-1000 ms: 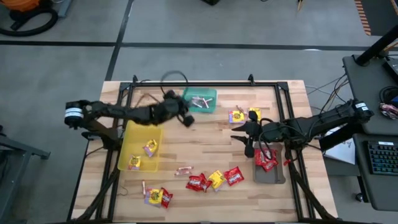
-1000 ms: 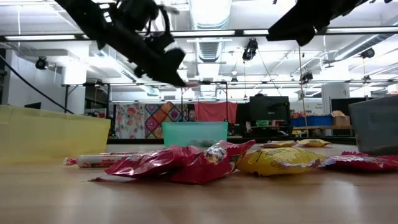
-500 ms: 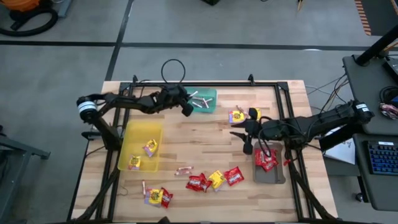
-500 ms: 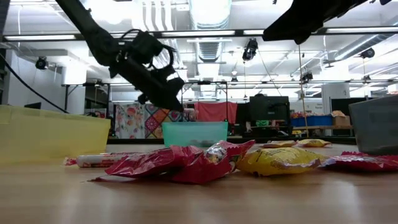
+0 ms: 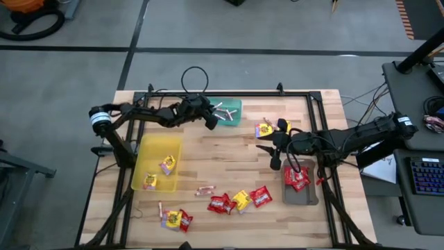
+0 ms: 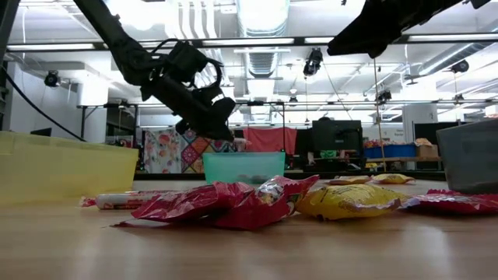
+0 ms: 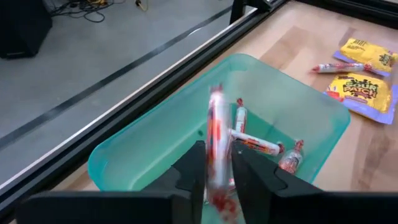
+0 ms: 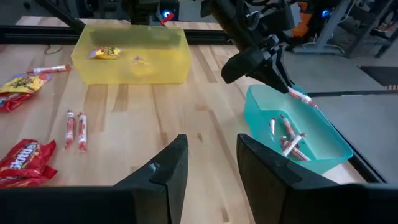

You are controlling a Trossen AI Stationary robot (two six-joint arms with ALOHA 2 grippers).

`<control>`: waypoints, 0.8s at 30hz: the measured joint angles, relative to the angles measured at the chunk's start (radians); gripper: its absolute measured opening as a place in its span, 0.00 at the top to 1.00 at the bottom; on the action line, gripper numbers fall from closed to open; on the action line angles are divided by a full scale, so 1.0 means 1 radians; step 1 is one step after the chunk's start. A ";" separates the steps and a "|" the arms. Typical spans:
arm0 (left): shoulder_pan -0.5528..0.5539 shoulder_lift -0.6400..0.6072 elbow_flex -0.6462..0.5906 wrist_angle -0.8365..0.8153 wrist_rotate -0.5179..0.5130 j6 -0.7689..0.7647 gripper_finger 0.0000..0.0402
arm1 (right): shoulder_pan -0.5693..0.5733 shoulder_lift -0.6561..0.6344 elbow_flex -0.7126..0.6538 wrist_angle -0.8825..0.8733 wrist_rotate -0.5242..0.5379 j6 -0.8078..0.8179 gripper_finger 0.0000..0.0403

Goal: Sort candy
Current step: Put the white candy into the green bin, then put the yellow candy into the yellow bin

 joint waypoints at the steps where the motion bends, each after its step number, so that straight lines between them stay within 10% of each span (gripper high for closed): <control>1: 0.000 0.000 0.000 0.000 0.000 0.000 0.83 | 0.000 0.000 0.000 0.000 0.000 0.001 0.68; 12: -0.037 -0.115 0.000 -0.054 0.072 -0.026 0.67 | -0.018 0.001 0.012 0.000 0.000 0.066 0.68; 24: -0.339 -0.399 -0.051 -0.212 0.079 -0.034 0.72 | -0.100 0.034 0.027 -0.005 -0.027 0.228 0.74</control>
